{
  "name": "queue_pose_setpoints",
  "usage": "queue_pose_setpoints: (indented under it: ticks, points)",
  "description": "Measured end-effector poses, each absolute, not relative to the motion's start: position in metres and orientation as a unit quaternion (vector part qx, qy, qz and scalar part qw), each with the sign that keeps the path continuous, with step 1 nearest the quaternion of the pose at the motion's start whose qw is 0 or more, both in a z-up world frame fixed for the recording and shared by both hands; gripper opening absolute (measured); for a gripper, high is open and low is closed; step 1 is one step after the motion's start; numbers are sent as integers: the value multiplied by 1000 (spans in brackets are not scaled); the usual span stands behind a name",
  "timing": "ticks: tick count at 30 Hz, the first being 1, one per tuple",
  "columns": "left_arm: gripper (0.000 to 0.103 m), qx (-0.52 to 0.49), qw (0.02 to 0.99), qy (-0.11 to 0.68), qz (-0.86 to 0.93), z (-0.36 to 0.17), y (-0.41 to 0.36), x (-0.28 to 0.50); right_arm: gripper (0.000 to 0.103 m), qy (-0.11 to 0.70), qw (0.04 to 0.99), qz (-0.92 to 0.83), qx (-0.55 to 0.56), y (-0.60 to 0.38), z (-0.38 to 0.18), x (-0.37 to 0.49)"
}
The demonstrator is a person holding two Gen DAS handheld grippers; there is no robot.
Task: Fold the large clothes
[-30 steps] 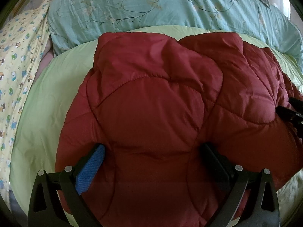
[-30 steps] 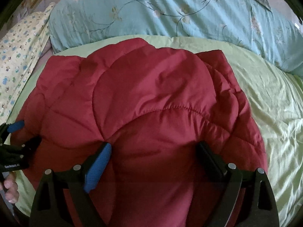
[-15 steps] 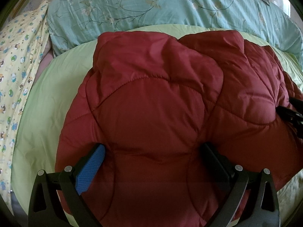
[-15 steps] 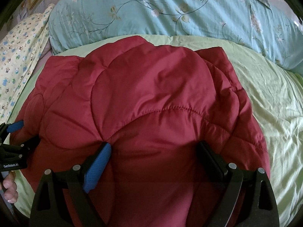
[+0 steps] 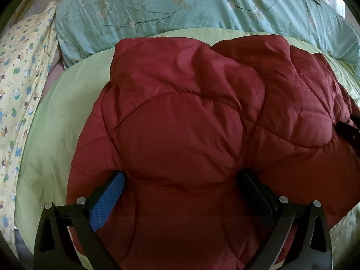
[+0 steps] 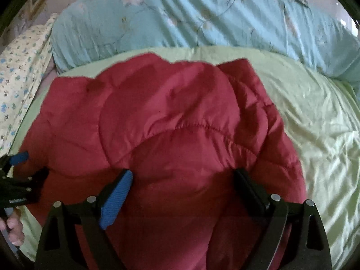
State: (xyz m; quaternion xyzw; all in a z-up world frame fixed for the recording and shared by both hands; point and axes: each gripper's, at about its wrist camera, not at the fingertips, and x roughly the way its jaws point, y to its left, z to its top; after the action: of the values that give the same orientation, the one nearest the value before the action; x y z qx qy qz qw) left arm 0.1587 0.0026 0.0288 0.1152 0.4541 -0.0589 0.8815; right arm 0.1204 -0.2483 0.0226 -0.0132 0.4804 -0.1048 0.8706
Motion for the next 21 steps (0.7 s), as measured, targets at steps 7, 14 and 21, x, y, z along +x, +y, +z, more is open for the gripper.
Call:
queue_pose_setpoints:
  ticks: [7, 14, 21]
  points:
    - [103, 118, 881, 454, -59, 29, 3, 159, 94, 485, 868, -108, -24, -246, 18, 122]
    - [103, 121, 881, 453, -58, 30, 2, 159, 94, 484, 868, -108, -24, -244, 17, 120]
    - [103, 123, 882, 452, -59, 29, 2, 160, 93, 456, 883, -105, -29, -228, 39, 101]
